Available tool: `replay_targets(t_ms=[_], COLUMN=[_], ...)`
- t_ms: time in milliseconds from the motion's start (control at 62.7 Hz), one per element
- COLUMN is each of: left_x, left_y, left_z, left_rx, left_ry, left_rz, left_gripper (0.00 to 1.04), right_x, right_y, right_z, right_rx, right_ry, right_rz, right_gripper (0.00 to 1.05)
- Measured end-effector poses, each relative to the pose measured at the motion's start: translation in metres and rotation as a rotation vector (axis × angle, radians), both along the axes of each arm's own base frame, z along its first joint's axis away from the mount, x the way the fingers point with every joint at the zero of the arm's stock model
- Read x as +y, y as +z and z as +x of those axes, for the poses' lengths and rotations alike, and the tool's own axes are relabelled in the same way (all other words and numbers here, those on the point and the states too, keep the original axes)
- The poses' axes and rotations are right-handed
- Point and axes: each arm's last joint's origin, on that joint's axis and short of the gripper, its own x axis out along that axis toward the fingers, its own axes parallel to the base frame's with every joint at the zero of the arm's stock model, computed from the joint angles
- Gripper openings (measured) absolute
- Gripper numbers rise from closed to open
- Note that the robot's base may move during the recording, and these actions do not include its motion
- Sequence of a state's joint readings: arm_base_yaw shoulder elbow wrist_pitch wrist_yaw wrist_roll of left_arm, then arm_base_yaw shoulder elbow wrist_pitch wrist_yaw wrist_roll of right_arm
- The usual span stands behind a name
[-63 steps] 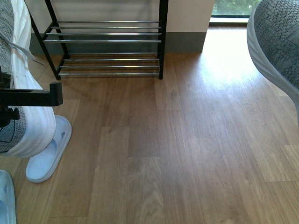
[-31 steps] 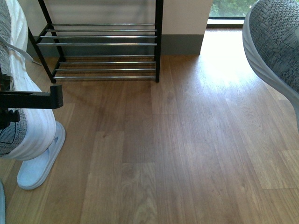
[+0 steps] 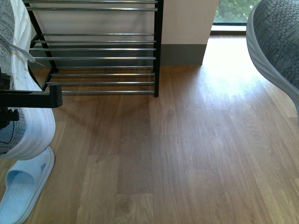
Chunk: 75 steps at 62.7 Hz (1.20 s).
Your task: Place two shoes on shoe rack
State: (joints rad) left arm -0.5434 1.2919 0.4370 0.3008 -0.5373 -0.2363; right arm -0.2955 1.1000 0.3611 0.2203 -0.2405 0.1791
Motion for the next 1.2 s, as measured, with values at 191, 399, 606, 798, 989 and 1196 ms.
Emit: replay_targets(t_ms=[191,399,606,798,989,1196], left_x=[0.0001,-0.0001,-0.0008,-0.0004,0.0011,0.0008], left_y=[-0.0001,-0.0001,-0.0002,-0.0001,0.0,-0.0001], left_z=[-0.0001,-0.0001,-0.0004,-0.0003,0.0003,0.0003], left_rx=[0.0,0.001,0.002,0.001,-0.002,-0.001], left_ry=[0.001,-0.003,-0.009,-0.004,0.011,0.006], left_rz=[0.001,-0.001,0.001,0.002,0.008,0.006], left_gripper=[0.02,0.02,0.02,0.02,0.02,0.02], right_x=[0.0,-0.0001,-0.0003,0.0001,0.0008,0.0008], right_y=[0.0,0.0,0.0,0.0,0.0001,0.0001], right_z=[0.0,0.0,-0.0001,0.0,0.0001,0.0001], right_rx=[0.0,0.0,0.001,0.0,-0.001,-0.001], right_ry=[-0.001,-0.002,-0.005,0.0,0.007,0.007], right_rz=[0.0,-0.001,-0.002,-0.001,0.002,0.002], right_gripper=[0.01,0.01,0.01,0.01,0.01,0.01])
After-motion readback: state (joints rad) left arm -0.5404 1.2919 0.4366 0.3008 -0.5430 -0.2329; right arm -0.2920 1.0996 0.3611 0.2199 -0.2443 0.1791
